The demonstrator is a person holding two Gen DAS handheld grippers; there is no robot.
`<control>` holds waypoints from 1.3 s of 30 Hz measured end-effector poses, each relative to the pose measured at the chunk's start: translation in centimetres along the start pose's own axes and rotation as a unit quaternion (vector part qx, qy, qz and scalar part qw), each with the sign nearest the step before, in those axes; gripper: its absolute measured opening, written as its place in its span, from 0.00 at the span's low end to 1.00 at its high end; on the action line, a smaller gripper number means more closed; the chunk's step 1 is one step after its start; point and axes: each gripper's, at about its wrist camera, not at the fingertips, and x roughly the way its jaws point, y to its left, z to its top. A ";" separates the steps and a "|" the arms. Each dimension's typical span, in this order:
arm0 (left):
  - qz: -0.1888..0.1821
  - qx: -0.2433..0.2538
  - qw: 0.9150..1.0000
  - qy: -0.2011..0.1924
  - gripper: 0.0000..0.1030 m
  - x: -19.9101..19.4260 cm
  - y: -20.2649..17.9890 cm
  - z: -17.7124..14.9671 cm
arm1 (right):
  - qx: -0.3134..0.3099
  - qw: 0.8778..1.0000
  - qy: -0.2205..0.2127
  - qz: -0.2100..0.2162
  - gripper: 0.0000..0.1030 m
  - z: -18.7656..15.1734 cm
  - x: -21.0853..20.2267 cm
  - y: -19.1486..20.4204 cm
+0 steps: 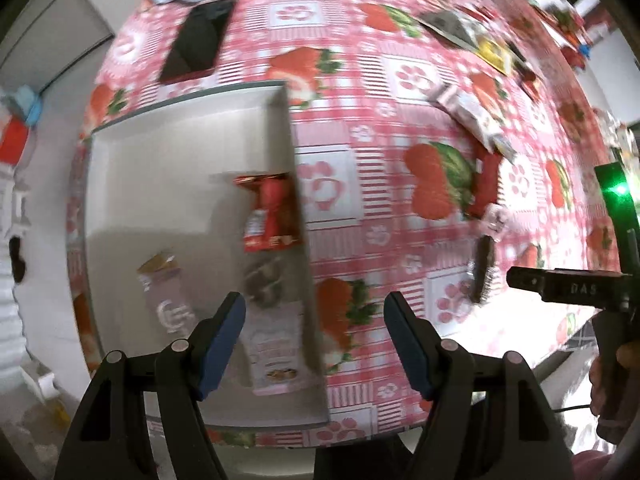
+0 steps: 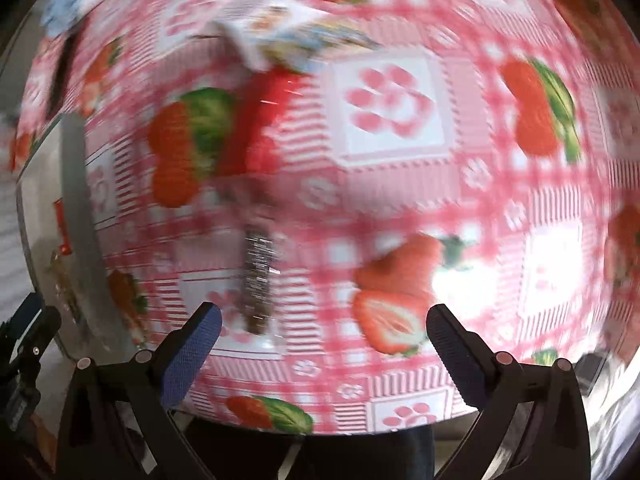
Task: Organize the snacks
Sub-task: 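Grasp the clear dark-stick packet with the left tool while the right tool grasps the floral candy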
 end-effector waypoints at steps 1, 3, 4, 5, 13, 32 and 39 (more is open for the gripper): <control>-0.002 0.007 1.000 0.003 0.73 0.2 -0.6 0.1 | 0.006 1.000 0.003 0.003 1.00 -0.1 0.1 -0.6; -0.010 0.026 1.000 0.013 0.75 0.8 -2.1 0.3 | 0.021 1.000 0.007 0.007 1.00 -0.2 0.2 -1.9; -0.014 0.034 0.999 0.018 0.75 1.1 -2.8 0.4 | 0.026 1.000 0.008 0.009 1.00 -0.3 0.2 -2.4; -0.019 0.045 0.999 0.024 0.75 1.4 -3.6 0.5 | 0.032 0.999 0.009 0.011 1.00 -0.3 0.2 -2.8; -0.036 0.097 0.993 0.055 0.75 4.4 -10.3 1.0 | 0.063 0.998 0.008 0.020 1.00 -0.5 0.0 -9.4; 0.053 0.100 0.991 0.068 0.78 9.8 -14.5 1.2 | 0.083 0.995 -0.020 0.044 1.00 6.3 -5.1 -21.3; 0.036 0.053 0.995 0.077 0.83 10.1 -11.1 1.3 | 0.104 0.992 -0.043 0.051 1.00 12.6 -6.2 -20.7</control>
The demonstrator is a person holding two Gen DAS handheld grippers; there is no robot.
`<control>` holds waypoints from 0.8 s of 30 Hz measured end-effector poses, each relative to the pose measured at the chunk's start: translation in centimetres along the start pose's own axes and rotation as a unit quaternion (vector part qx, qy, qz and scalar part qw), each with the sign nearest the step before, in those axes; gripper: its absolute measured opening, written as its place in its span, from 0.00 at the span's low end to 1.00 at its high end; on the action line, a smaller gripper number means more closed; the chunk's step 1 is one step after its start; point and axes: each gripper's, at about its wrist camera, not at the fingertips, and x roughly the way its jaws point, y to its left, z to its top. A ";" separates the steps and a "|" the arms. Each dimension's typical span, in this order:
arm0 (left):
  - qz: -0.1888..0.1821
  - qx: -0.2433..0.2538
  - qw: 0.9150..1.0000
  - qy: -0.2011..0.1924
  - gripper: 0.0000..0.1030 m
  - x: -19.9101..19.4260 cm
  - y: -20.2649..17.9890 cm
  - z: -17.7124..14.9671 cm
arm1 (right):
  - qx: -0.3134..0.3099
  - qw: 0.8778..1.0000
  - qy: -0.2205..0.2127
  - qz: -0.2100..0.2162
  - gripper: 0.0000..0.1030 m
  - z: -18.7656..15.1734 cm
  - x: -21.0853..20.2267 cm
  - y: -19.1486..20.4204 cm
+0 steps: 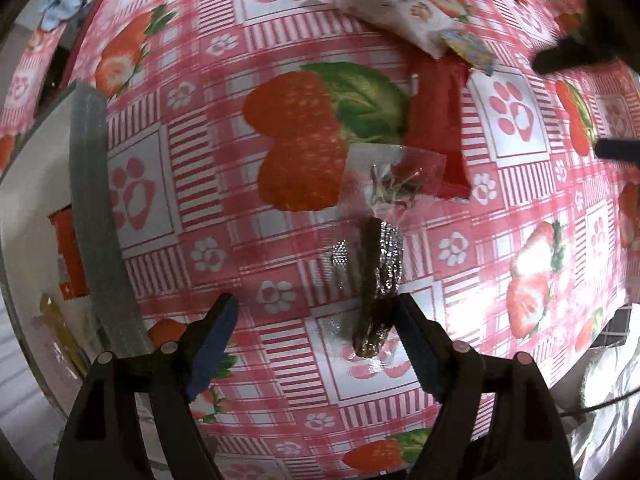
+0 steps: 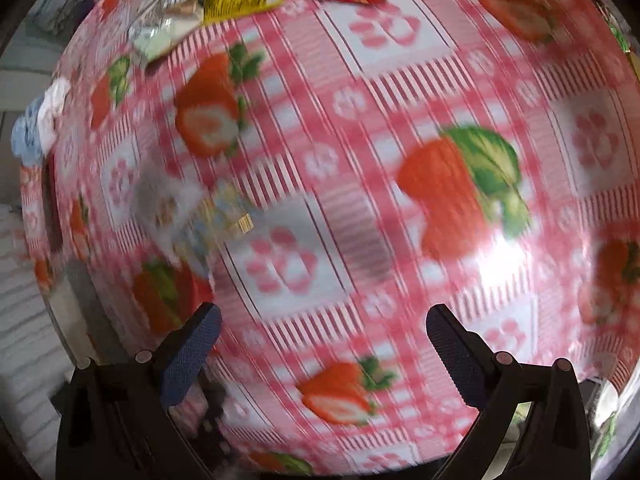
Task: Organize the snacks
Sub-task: 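Grasp the clear dark-stick packet with the left tool while the right tool grasps the floral candy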
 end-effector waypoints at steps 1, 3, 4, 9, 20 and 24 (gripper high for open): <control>0.000 -0.002 1.000 0.001 0.84 0.0 0.5 -0.1 | 0.005 1.000 -0.004 0.000 1.00 0.8 0.1 0.2; 0.002 -0.005 1.000 0.003 0.86 0.2 1.0 -0.2 | 0.012 1.000 -0.011 -0.002 1.00 2.5 0.1 0.7; 0.002 -0.006 1.000 0.003 0.87 0.3 1.3 -0.3 | 0.013 1.000 -0.013 -0.004 1.00 3.1 0.3 0.9; 0.003 -0.014 1.000 0.004 0.92 0.9 2.6 0.1 | -0.008 0.999 -0.021 -0.043 1.00 5.1 1.3 0.1; 0.001 -0.013 1.000 0.006 0.94 1.8 1.1 3.1 | -0.016 0.996 -0.012 -0.088 1.00 3.5 -0.8 -11.3; 0.005 -0.012 1.000 0.006 0.94 1.7 0.7 3.6 | -0.017 0.997 -0.013 -0.068 1.00 2.4 -0.9 -11.5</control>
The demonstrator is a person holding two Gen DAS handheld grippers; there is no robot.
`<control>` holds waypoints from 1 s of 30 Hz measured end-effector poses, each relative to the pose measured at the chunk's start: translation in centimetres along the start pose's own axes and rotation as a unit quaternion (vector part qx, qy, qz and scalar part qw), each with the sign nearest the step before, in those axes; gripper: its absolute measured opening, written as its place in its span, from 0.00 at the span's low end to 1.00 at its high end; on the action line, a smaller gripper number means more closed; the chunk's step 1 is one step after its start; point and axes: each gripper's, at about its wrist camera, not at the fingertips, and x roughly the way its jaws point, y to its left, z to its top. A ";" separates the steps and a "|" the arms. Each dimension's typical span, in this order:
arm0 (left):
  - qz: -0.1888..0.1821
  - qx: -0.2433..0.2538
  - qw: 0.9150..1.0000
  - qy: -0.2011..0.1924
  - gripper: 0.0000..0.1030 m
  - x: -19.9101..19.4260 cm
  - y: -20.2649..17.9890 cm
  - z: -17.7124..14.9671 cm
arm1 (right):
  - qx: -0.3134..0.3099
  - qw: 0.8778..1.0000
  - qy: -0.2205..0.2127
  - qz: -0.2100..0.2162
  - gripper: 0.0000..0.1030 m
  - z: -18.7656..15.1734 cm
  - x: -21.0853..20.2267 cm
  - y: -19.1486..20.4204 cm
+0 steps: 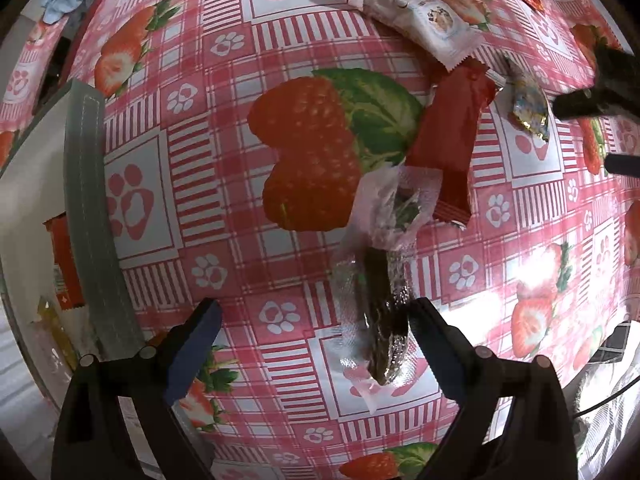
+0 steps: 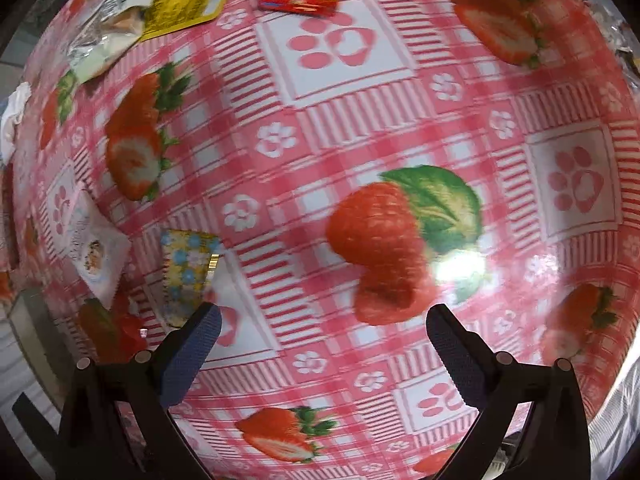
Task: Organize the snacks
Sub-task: 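Grasp the clear dark-stick packet with the left tool while the right tool grasps the floral candy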
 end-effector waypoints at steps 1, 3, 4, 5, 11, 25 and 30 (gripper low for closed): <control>0.002 0.000 1.000 0.000 0.94 -0.1 -0.2 0.0 | 0.001 1.000 0.001 0.007 1.00 0.0 -0.1 1.2; 0.005 0.000 1.000 0.000 0.94 -0.4 -0.5 -0.2 | 0.012 1.000 0.000 0.020 1.00 0.0 -0.1 1.6; 0.005 -0.001 1.000 0.000 0.94 -0.6 -0.7 -0.5 | 0.019 1.000 0.001 0.025 1.00 0.1 0.0 1.6; 0.004 -0.003 1.000 0.001 0.94 -0.6 -0.7 -0.5 | 0.026 0.999 0.003 0.031 1.00 0.3 0.1 1.3; -0.006 -0.019 1.000 0.005 0.94 -0.5 0.0 -1.4 | -0.004 1.000 0.001 -0.020 1.00 0.8 0.7 2.6; -0.012 0.000 1.000 -0.003 0.64 -1.7 -1.9 -1.3 | -0.088 0.995 -0.022 -0.039 0.76 -2.8 -1.5 7.1; -0.018 0.020 1.000 -0.015 0.34 -2.5 -3.2 -1.1 | -0.135 0.989 -0.038 -0.042 0.35 -6.1 -1.9 12.1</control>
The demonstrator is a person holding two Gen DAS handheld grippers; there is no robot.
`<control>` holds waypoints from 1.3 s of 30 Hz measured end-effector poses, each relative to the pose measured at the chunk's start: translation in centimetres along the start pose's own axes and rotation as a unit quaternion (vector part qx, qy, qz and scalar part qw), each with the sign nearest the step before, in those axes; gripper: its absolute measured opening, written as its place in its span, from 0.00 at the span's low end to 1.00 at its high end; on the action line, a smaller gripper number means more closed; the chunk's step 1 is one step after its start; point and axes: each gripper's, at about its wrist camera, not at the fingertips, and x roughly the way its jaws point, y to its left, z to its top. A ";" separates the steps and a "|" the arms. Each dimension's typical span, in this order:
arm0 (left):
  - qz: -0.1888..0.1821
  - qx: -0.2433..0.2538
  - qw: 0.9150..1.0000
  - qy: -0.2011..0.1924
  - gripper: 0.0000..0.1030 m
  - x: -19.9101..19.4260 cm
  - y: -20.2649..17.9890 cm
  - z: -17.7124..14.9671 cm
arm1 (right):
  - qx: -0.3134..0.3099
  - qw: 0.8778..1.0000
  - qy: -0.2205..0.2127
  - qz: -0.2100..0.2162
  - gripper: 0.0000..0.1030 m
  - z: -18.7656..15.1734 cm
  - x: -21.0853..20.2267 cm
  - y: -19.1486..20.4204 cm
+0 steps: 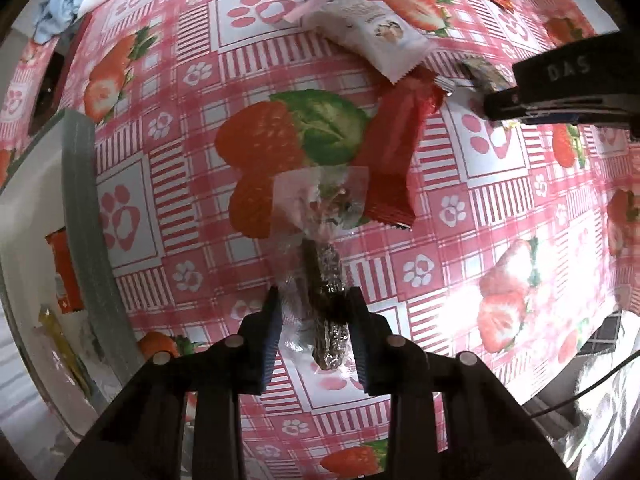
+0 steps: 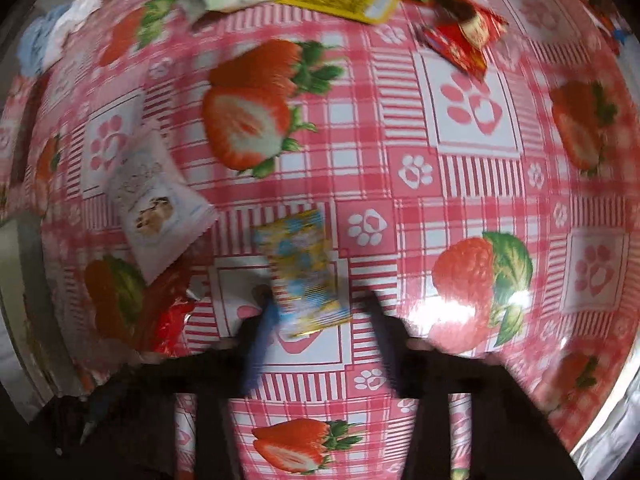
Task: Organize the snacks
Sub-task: 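Grasp the clear dark-stick packet with the left tool while the right tool grasps the floral candy, then carry both packets over the white tray and open both tools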
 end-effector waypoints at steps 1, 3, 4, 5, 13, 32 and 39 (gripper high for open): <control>-0.003 -0.002 1.000 0.001 0.33 0.0 0.1 -0.1 | 0.002 1.000 0.002 0.014 0.35 -0.2 -0.1 0.2; -0.014 -0.016 1.000 0.002 0.33 -0.2 0.7 -0.4 | 0.007 0.999 0.003 0.034 0.35 -0.6 -0.7 1.4; -0.017 -0.020 1.000 0.001 0.33 -0.4 1.2 -0.6 | 0.007 0.999 0.001 0.036 0.35 -1.2 -1.2 0.9; -0.023 -0.026 0.999 -0.002 0.33 -0.7 1.7 -0.8 | 0.007 0.999 0.000 0.041 0.35 -2.3 -2.3 -0.3; -0.035 -0.035 0.999 -0.010 0.33 -2.5 4.7 -2.5 | 0.019 0.997 0.019 0.067 0.35 -13.0 -4.8 0.2; -0.054 -0.063 0.994 -0.066 0.33 -9.0 10.9 -4.0 | -0.008 0.996 0.022 0.084 0.35 -21.4 -7.7 8.5; -0.051 -0.094 0.991 -0.084 0.33 -9.3 12.8 -5.2 | -0.052 0.995 0.017 0.087 0.35 -19.7 -8.2 14.9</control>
